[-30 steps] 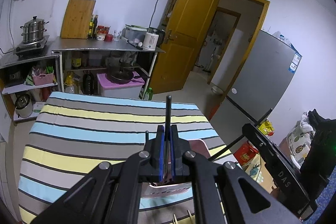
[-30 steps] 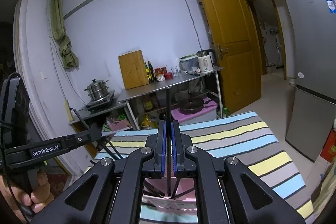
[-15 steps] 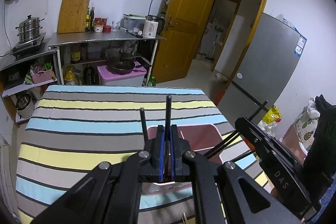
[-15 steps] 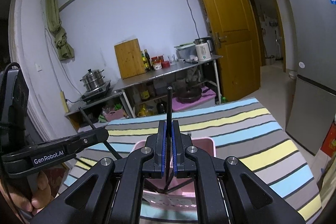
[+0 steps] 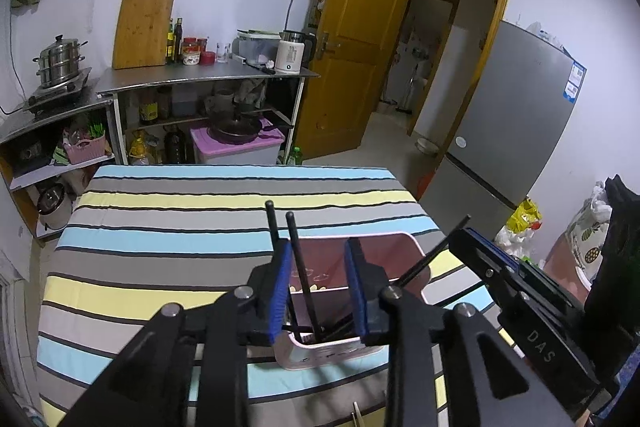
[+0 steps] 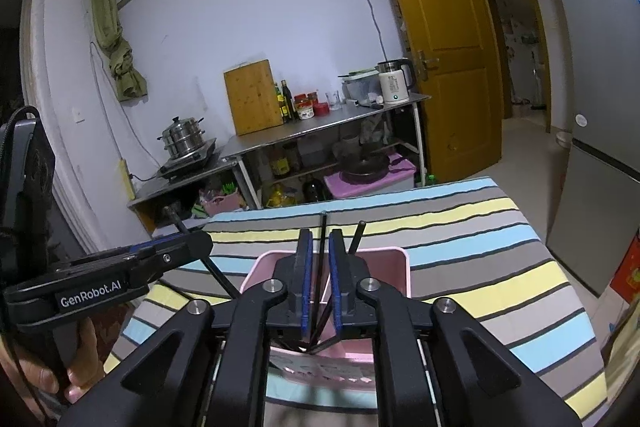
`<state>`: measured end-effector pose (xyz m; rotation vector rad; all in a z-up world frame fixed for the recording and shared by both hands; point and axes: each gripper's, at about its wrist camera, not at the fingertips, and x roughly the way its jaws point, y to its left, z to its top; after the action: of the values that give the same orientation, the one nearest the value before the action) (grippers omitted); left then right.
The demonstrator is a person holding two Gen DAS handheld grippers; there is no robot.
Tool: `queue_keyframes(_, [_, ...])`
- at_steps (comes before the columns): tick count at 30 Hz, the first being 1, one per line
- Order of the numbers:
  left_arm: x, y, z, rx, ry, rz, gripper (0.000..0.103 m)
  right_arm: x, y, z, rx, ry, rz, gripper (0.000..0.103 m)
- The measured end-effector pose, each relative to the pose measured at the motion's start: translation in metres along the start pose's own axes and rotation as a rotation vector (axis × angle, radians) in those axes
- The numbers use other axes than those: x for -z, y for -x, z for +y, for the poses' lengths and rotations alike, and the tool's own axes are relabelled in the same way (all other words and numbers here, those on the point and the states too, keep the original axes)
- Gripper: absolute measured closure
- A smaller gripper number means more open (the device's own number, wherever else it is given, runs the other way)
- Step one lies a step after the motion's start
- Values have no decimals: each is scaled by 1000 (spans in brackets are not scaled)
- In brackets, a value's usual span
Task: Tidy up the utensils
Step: 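Lower the black chopsticks into the basket and open both grippers, then move both open grippers back down to the metal skewers and wooden chopsticks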
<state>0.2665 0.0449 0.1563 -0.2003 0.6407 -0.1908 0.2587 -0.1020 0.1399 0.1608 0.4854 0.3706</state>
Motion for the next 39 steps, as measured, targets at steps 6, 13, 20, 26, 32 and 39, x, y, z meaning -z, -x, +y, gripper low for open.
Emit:
queue_keyframes(6, [2,21,2,1,4,-28,70,-4,23,-2,-3,-6,-23,89])
queue_keyframes(13, [18,52,1,10,-3,-60,70,5,59,-8,-7,-15,-35,88])
queue_keyframes(20, [54,77,-5,23,-10,-69,70,30,91,-10,3,-15,-11,88])
queue_keyframes(26, [89,87,-9,38,-5,-50,70,58,115,-19,18,-34,11,88])
queue_keyframes(32, [122,90,-12,50,8,-19,70,83,133,-28,33,-61,38,88])
queue_keyframes(39, [157,96,-15,45,6,7,70,112,143,-34,46,-72,79,88])
